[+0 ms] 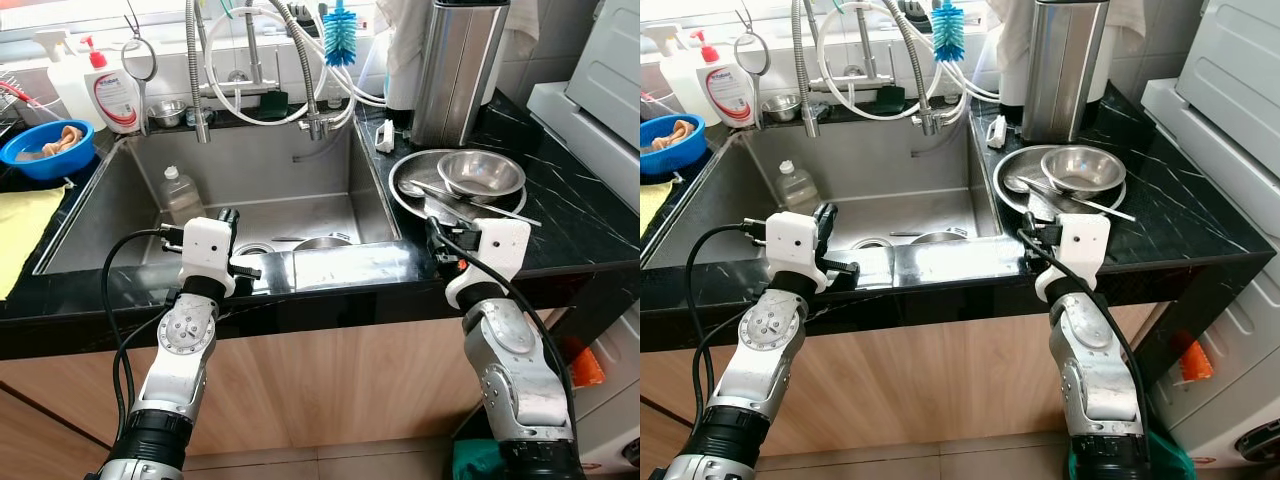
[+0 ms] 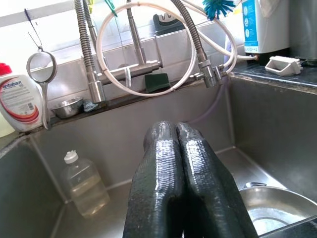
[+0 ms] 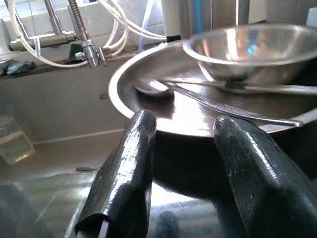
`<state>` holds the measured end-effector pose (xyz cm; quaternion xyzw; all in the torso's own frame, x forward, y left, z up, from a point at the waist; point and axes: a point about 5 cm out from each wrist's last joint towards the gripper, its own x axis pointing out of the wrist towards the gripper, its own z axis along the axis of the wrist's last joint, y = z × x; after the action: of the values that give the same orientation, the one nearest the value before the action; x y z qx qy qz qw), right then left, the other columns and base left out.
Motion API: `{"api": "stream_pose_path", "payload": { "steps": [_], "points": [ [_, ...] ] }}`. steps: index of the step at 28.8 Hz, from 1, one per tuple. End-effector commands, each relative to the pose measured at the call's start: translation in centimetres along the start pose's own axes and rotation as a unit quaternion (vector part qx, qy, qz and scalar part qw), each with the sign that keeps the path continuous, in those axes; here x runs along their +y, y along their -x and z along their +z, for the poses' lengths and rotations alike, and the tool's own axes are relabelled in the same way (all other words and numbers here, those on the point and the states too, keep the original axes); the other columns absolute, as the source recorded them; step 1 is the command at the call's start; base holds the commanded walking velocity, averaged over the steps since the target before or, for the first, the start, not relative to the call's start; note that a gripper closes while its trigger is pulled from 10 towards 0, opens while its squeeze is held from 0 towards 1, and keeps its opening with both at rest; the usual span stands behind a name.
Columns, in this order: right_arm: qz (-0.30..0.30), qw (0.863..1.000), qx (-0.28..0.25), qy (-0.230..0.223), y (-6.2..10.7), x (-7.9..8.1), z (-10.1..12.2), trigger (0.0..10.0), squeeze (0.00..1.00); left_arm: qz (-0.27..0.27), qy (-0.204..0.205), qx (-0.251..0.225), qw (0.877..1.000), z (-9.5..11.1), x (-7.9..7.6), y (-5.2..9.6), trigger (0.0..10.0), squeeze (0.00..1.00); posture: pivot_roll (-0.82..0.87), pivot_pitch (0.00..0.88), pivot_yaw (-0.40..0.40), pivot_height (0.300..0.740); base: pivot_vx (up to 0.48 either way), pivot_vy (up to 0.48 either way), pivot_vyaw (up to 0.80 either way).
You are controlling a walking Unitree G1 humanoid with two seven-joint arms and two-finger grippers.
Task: Kitchen organization
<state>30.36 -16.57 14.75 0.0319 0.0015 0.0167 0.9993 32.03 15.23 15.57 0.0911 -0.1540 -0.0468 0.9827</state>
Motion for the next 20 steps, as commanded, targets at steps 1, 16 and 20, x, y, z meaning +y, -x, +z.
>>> {"api": "stream_pose_path", "payload": {
  "steps": [1, 16, 20],
  "points": [
    [-0.002, 1.000, 0.024, -0.002, 0.3, 0.1, -0.9, 10.0, 0.00, 0.009, -0.005, 0.004, 1.000, -0.1, 0.6, -0.1, 10.0, 0.00, -0.22, 0.000, 0.051, 0.731, 0.000, 0.000, 0.00],
    [0.013, 0.999, -0.039, -0.013, -0.3, 0.8, 2.0, 10.0, 0.00, 0.015, -0.008, 0.002, 1.000, -0.1, 0.9, -0.2, 10.0, 0.00, -0.22, 0.000, 0.051, 0.731, 0.000, 0.000, 0.00],
    [0.020, 0.999, -0.047, -0.011, -0.1, 1.1, 2.4, 10.0, 0.00, 0.015, -0.008, 0.003, 1.000, -0.1, 0.9, -0.2, 10.0, 0.00, -0.22, 0.000, 0.050, 0.731, 0.000, 0.000, 0.00]
  ]
}}
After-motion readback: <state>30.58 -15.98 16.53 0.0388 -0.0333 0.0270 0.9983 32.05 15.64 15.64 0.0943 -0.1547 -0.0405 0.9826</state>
